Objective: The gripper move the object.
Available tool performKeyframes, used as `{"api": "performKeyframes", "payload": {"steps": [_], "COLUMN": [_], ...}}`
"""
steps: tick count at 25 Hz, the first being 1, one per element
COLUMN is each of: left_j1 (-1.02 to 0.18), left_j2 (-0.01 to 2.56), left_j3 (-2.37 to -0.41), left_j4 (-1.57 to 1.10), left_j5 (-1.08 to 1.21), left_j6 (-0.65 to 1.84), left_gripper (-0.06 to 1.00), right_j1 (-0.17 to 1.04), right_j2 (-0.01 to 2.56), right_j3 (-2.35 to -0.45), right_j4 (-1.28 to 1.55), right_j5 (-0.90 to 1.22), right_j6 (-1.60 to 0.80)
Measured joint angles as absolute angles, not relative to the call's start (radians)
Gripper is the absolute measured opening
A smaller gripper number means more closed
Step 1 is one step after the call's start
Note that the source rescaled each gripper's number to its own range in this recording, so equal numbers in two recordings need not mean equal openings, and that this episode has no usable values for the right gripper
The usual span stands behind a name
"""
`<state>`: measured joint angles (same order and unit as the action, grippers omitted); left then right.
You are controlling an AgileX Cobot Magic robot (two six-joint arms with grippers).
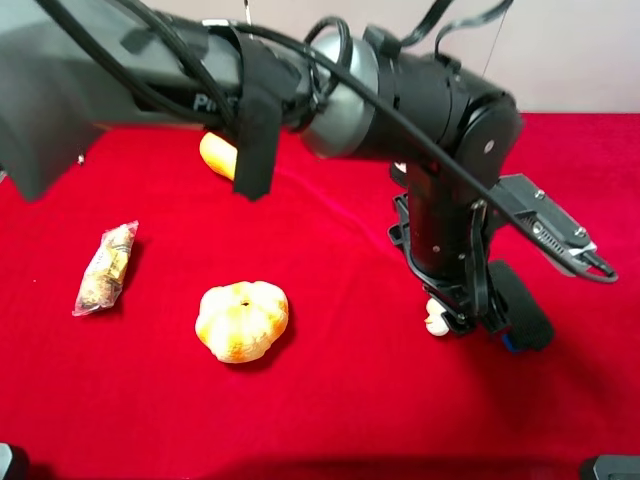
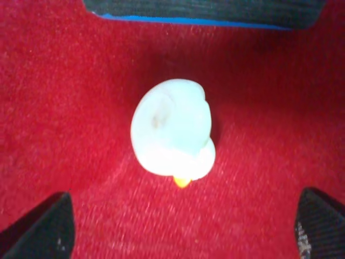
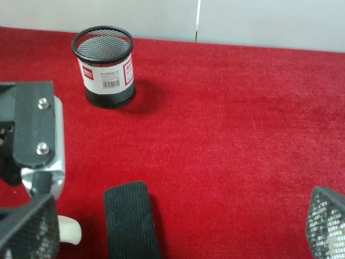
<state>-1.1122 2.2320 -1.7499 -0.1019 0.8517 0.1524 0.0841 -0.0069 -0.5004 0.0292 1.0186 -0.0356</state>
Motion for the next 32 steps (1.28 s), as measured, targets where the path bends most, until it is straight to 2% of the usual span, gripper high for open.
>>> {"api": "performKeyframes", "payload": {"steps": [12,17,32], "left_j1": [-1.096,-1.074,-1.012], "left_j2": [2.228,2.223,2.082], "left_j3": [-1.973,-2.022,-1.998], "left_j4": [-0.023,-0.017,0.017], "left_j5": [1.187,1.193,1.194], "left_j6": [0.117,0.109,0.106], "left_gripper": [0.87,0.94,0.95], "right_j1": [0.084,0.084,0.084], "right_j2": [-0.007,-0.007,-0.007], "right_j3": [-0.5,-0.5,-0.5], "right_j4": [0.029,0.03,0.031], "right_j5": [1.019,1.019,1.019], "right_j6": [-0.036,-0.036,-0.036]}}
